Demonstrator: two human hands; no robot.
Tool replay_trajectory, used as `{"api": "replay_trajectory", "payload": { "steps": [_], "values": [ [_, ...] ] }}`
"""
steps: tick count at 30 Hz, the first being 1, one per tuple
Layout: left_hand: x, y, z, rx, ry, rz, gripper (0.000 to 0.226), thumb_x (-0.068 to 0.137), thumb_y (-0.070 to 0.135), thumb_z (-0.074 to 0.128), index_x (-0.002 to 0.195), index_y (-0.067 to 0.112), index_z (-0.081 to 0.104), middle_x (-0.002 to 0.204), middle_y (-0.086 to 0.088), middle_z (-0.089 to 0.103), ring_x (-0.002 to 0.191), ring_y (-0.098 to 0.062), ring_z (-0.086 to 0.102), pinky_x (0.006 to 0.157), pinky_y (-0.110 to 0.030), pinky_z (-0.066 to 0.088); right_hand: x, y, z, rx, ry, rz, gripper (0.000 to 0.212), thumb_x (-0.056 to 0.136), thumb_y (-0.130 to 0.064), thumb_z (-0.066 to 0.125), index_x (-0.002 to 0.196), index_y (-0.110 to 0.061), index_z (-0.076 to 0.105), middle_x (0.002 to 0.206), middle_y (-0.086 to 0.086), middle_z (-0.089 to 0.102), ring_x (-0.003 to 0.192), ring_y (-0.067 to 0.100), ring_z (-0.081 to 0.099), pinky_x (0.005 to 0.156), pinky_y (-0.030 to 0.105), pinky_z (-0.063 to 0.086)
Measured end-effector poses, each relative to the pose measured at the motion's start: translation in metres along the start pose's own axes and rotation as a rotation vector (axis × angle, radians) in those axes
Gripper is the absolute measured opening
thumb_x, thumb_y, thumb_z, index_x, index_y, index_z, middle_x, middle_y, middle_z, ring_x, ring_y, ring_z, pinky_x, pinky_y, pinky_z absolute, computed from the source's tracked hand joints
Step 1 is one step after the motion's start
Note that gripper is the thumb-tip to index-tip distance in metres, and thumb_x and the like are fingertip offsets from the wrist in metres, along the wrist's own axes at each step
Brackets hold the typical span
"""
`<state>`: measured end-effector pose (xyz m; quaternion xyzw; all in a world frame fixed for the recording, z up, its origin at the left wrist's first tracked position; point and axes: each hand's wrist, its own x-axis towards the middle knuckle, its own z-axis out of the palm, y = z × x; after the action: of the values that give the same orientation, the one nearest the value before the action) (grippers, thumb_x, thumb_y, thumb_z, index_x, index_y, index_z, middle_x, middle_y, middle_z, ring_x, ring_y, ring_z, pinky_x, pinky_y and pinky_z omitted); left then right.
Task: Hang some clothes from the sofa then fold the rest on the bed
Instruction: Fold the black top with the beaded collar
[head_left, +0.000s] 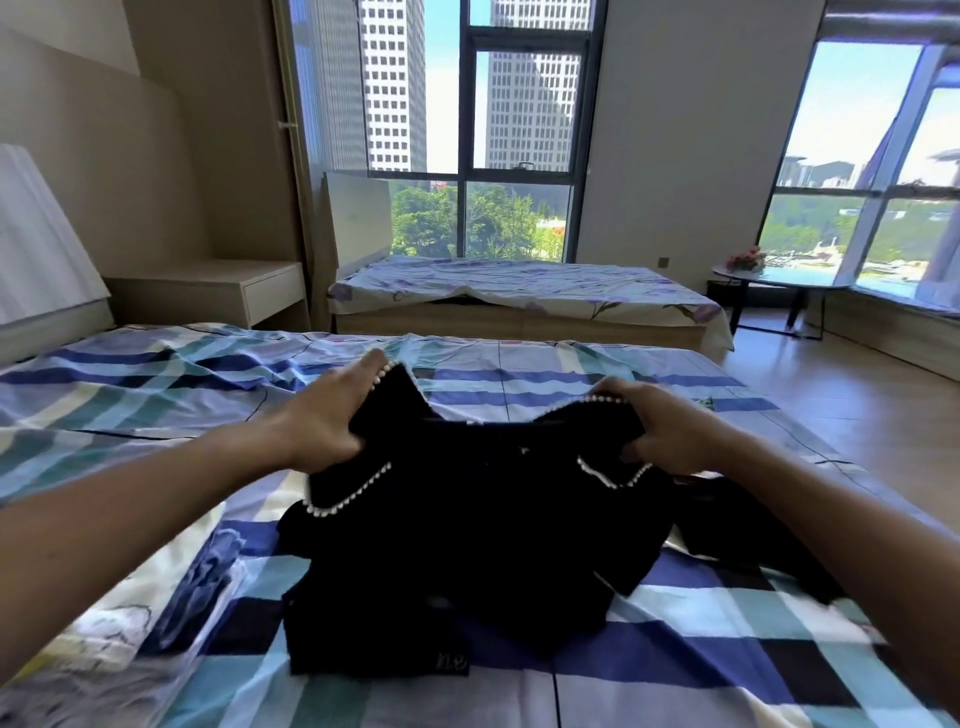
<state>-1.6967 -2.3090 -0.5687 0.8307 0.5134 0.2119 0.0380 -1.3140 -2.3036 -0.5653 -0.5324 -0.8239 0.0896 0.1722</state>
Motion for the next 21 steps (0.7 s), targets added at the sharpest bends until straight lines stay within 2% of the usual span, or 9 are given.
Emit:
{"api": "replay_trajectory", "payload": {
  "steps": [4, 5, 6, 7, 8, 12, 16, 19, 21],
  "values": [
    [0.003, -0.007, -0.018, -0.021, 0.319, -0.097, 0.02, 0.07, 0.015, 0.068, 0.079, 0.018, 0.051, 0.065, 0.0, 0.054, 0.061, -0.024, 0.047, 0.057, -0.036, 0.035, 0.007, -0.002, -0.017, 0.198, 0.279, 0.059, 0.041, 0.063, 0.006, 0.082, 0.096, -0.012, 0.067, 0.075, -0.005, 0.065, 0.066, 0.002, 0.059, 0.056, 0.011, 0.041],
    [0.003, -0.006, -0.024, -0.048, 0.368, -0.113, 0.016, 0.066, 0.02, 0.064, 0.067, 0.013, 0.049, 0.056, -0.001, 0.045, 0.057, -0.012, 0.05, 0.055, -0.037, 0.032, 0.009, -0.001, -0.022, 0.238, 0.328, 0.075, 0.033, 0.062, 0.004, 0.083, 0.086, -0.013, 0.069, 0.069, -0.006, 0.064, 0.059, -0.003, 0.057, 0.055, 0.012, 0.042],
    [0.004, -0.007, -0.029, -0.083, 0.404, -0.124, 0.021, 0.063, 0.023, 0.06, 0.059, 0.009, 0.044, 0.053, -0.001, 0.036, 0.065, 0.002, 0.031, 0.052, -0.036, 0.028, 0.011, -0.001, -0.027, 0.277, 0.386, 0.089, 0.026, 0.062, 0.0, 0.085, 0.078, -0.016, 0.071, 0.065, -0.007, 0.064, 0.055, -0.004, 0.055, 0.059, 0.016, 0.045],
    [0.004, -0.006, -0.035, -0.122, 0.447, -0.139, 0.025, 0.062, 0.025, 0.058, 0.054, 0.007, 0.042, 0.052, -0.002, 0.032, 0.051, -0.012, 0.024, 0.05, -0.035, 0.027, 0.012, 0.001, -0.033, 0.32, 0.445, 0.109, 0.021, 0.063, -0.005, 0.086, 0.072, -0.018, 0.072, 0.063, -0.007, 0.065, 0.057, 0.0, 0.057, 0.064, 0.023, 0.048],
    [0.006, -0.004, -0.042, -0.177, 0.496, -0.156, 0.026, 0.063, 0.026, 0.058, 0.053, 0.007, 0.043, 0.05, -0.004, 0.034, 0.049, -0.002, 0.03, 0.049, -0.034, 0.029, 0.014, 0.001, -0.039, 0.38, 0.491, 0.12, 0.018, 0.065, -0.007, 0.086, 0.069, -0.02, 0.073, 0.065, -0.008, 0.067, 0.06, 0.005, 0.059, 0.07, 0.029, 0.049],
    [0.026, -0.004, -0.075, -0.394, 0.668, -0.259, 0.034, 0.069, 0.037, 0.063, 0.085, 0.007, 0.068, 0.08, -0.019, 0.072, 0.07, -0.013, 0.059, 0.07, -0.047, 0.055, 0.015, -0.018, -0.075, 0.562, 0.624, 0.044, 0.023, 0.081, -0.001, 0.078, 0.086, -0.023, 0.073, 0.077, -0.014, 0.075, 0.076, 0.01, 0.067, 0.087, 0.038, 0.054],
    [0.047, 0.022, -0.123, -0.55, 0.803, -0.181, 0.031, 0.093, 0.023, 0.061, 0.124, 0.021, 0.062, 0.109, 0.0, 0.067, 0.105, -0.021, 0.063, 0.102, -0.045, 0.048, 0.015, -0.048, -0.123, 0.508, 0.767, -0.069, 0.029, 0.091, -0.01, 0.072, 0.111, -0.029, 0.064, 0.098, -0.014, 0.072, 0.097, 0.013, 0.069, 0.101, 0.042, 0.053],
    [0.055, 0.045, -0.161, -0.361, 0.879, -0.091, 0.017, 0.098, 0.019, 0.051, 0.105, 0.032, 0.06, 0.104, -0.004, 0.063, 0.102, -0.02, 0.058, 0.093, -0.037, 0.044, 0.006, -0.072, -0.165, 0.423, 0.855, -0.135, 0.029, 0.086, -0.036, 0.069, 0.114, -0.032, 0.064, 0.106, -0.011, 0.073, 0.103, 0.014, 0.069, 0.102, 0.046, 0.052],
    [0.054, 0.057, -0.188, -0.251, 0.949, -0.068, 0.015, 0.096, 0.013, 0.05, 0.099, 0.02, 0.063, 0.093, -0.009, 0.062, 0.09, -0.018, 0.056, 0.076, -0.031, 0.04, -0.006, -0.088, -0.192, 0.319, 0.908, -0.167, 0.041, 0.082, -0.048, 0.064, 0.119, -0.031, 0.064, 0.11, -0.007, 0.073, 0.103, 0.014, 0.069, 0.1, 0.047, 0.053]
  ]
}}
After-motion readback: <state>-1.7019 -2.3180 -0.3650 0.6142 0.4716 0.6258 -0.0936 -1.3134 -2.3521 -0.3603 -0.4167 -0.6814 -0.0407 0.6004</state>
